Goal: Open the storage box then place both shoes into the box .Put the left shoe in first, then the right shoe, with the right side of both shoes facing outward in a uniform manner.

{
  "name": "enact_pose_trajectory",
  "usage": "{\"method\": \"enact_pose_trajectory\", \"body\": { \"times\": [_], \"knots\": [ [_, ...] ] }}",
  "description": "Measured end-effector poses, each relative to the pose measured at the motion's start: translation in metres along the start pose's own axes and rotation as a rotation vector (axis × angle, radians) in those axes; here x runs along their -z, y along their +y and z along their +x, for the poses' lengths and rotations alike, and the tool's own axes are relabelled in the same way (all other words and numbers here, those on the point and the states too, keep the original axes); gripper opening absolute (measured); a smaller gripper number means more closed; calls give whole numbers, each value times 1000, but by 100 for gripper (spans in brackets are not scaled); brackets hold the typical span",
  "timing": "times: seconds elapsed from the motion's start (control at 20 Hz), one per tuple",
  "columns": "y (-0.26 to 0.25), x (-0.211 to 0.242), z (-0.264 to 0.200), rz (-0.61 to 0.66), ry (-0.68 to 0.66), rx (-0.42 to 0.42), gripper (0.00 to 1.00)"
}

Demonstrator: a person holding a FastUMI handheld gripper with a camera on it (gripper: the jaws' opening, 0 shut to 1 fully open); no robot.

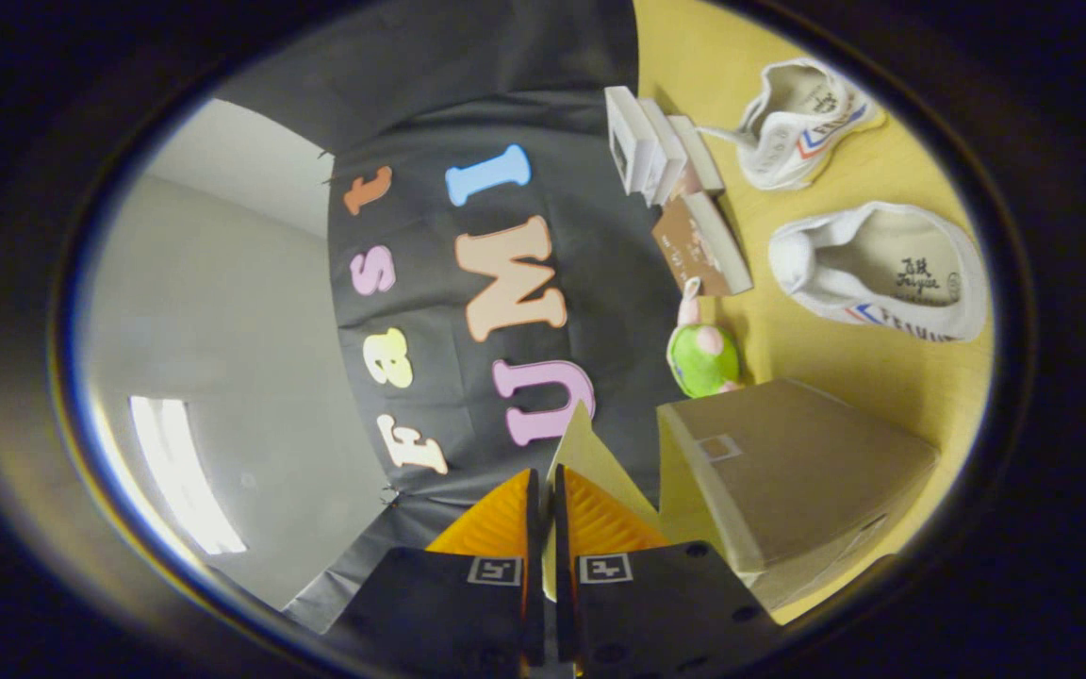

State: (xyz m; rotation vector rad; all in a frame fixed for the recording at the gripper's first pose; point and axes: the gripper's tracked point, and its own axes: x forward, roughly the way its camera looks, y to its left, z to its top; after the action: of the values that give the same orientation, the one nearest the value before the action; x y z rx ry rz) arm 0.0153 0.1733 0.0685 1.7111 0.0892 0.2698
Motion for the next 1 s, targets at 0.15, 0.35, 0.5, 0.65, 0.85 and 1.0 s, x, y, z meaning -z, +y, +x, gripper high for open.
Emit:
{"method": "enact_pose_trajectory", "body": {
  "times": [0.15, 0.35, 0.5, 0.65, 0.85, 1.0],
  "knots": [
    [29, 30, 11, -65, 58, -46, 8],
    [59, 87, 24, -146, 164, -93, 8],
    [67, 126, 35, -208, 227, -122, 9],
    [66, 162, 40, -233, 288, -138, 9],
    [55, 202, 33, -257, 362, -135, 9],
    [44, 225, 28, -264, 409, -120, 9]
  ]
}}
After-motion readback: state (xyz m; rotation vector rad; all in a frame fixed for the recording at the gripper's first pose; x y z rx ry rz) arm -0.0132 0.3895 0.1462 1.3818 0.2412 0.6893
